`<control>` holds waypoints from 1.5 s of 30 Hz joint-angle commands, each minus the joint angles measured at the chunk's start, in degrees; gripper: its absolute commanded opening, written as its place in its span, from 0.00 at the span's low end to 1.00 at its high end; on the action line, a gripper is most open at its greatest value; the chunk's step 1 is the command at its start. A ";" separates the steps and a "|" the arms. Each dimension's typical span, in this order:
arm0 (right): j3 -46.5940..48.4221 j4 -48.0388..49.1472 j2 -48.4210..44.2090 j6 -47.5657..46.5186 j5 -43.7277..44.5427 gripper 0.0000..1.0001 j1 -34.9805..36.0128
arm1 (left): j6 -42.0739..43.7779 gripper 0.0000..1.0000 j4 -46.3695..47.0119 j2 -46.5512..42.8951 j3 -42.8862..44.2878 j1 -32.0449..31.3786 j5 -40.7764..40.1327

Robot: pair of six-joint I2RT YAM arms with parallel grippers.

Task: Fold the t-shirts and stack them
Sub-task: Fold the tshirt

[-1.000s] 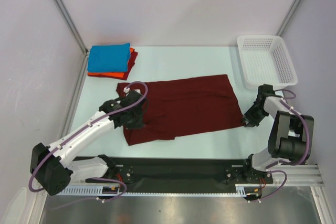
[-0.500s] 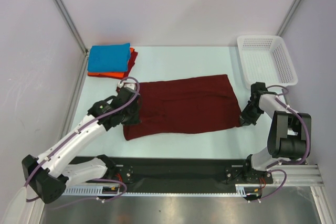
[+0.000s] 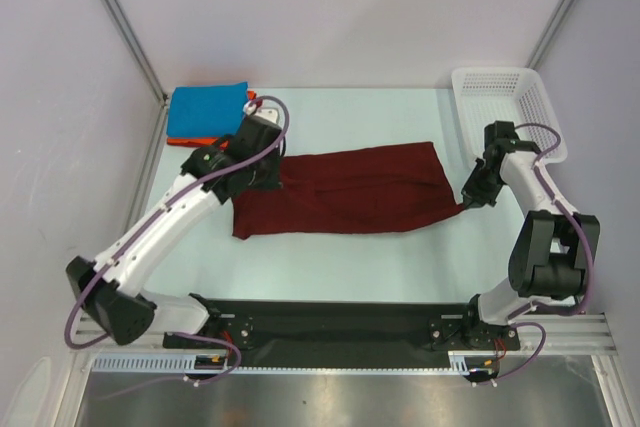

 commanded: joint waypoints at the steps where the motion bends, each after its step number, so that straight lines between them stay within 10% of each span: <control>1: 4.99 -3.53 3.84 -2.21 -0.25 0.00 0.40 | 4.84 0.00 1.67 3.78 5.21 2.67 -0.24; 45: 16.95 -6.70 12.56 -5.90 -1.21 0.00 1.37 | 9.15 0.00 3.00 7.30 20.60 8.56 2.23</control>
